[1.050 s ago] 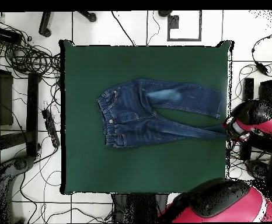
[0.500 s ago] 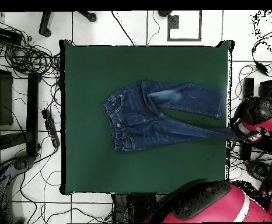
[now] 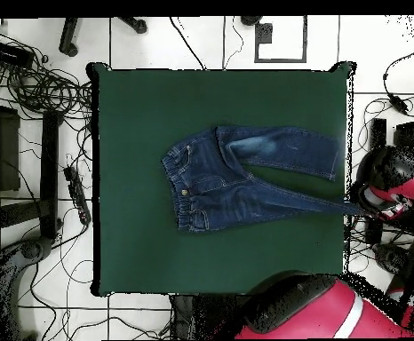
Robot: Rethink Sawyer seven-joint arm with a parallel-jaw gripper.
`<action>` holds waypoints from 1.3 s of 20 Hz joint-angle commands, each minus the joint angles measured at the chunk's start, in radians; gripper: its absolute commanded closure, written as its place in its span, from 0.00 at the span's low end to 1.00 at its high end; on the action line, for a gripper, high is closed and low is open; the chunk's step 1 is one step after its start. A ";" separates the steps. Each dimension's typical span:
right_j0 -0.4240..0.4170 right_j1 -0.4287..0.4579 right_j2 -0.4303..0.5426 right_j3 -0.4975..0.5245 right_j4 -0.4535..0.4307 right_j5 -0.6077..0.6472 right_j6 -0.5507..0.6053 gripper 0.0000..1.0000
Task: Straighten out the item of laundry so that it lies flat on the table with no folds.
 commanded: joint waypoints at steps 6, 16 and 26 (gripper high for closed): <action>0.051 0.089 0.006 0.095 0.041 -0.086 0.333 1.00; 0.069 0.148 0.003 0.027 0.076 -0.086 0.397 1.00; 0.079 0.137 0.020 0.016 0.076 -0.093 0.411 1.00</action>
